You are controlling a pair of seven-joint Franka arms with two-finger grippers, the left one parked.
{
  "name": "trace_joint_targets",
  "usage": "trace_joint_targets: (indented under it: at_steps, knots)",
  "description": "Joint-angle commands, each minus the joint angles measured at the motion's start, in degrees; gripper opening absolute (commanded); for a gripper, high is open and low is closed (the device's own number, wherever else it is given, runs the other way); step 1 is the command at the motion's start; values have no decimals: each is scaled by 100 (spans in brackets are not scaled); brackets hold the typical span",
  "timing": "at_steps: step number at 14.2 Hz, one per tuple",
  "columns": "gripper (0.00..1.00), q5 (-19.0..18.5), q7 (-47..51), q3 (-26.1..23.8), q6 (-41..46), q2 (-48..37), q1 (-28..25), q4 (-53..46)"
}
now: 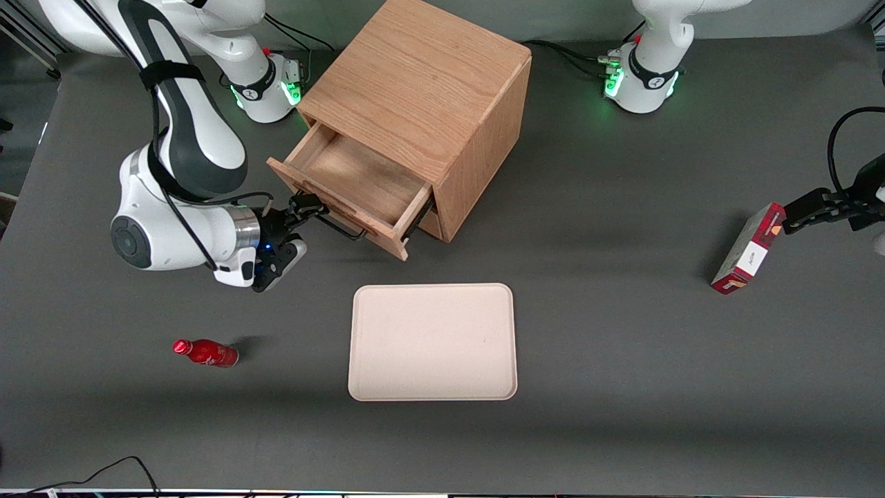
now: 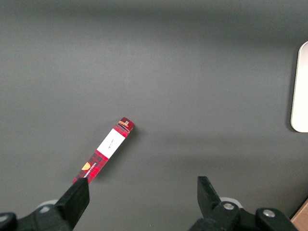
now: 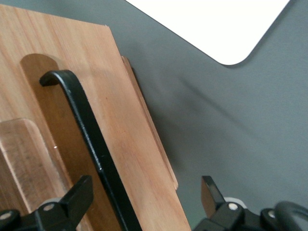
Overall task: Close top drawer
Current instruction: 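Push the drawer into the wooden cabinet with the right gripper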
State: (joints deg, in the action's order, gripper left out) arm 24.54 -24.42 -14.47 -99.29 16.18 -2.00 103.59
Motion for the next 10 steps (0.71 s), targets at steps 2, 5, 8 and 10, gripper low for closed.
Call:
trace_joint_targets:
  at_steps: [2, 5, 8, 10]
  knots:
    - [100, 279, 147, -170, -362, -448, -11, 644]
    - [100, 314, 647, -485, -495, -536, 7, 715]
    - [100, 349, 772, -600, -539, -694, 7, 873]
    - [100, 481, 772, -636, -618, -852, -2, 1093]
